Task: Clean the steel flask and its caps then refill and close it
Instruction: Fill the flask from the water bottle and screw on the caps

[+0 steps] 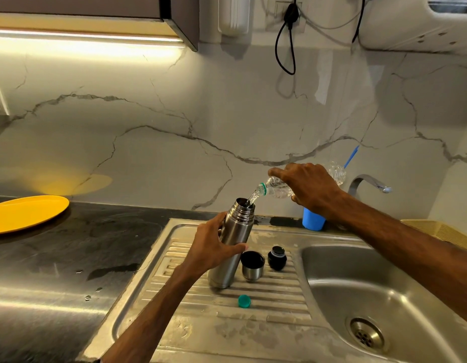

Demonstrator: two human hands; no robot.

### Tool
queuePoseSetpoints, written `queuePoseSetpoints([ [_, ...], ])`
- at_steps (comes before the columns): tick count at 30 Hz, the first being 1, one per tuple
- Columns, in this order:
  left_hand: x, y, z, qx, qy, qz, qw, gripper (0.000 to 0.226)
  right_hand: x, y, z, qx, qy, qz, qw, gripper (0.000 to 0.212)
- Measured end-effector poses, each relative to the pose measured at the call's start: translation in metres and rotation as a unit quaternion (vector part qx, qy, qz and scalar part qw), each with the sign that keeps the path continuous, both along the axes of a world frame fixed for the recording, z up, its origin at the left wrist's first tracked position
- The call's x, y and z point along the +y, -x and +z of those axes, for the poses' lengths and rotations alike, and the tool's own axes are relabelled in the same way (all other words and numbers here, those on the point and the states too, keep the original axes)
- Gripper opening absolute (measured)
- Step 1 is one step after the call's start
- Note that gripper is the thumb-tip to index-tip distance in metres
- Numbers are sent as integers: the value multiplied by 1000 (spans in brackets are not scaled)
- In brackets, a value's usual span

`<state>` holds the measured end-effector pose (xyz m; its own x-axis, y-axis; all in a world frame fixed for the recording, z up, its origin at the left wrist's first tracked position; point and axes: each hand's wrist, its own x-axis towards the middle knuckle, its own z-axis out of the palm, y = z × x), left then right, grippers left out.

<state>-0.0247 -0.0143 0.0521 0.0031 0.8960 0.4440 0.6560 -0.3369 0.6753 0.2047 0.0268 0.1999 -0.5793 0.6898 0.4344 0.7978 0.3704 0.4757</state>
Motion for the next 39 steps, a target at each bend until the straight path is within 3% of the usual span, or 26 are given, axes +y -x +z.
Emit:
queuePoseSetpoints([
  [39, 1, -1, 0, 0, -6, -1, 1000, 76, -10, 9, 15, -24, -38, 1, 999, 57],
])
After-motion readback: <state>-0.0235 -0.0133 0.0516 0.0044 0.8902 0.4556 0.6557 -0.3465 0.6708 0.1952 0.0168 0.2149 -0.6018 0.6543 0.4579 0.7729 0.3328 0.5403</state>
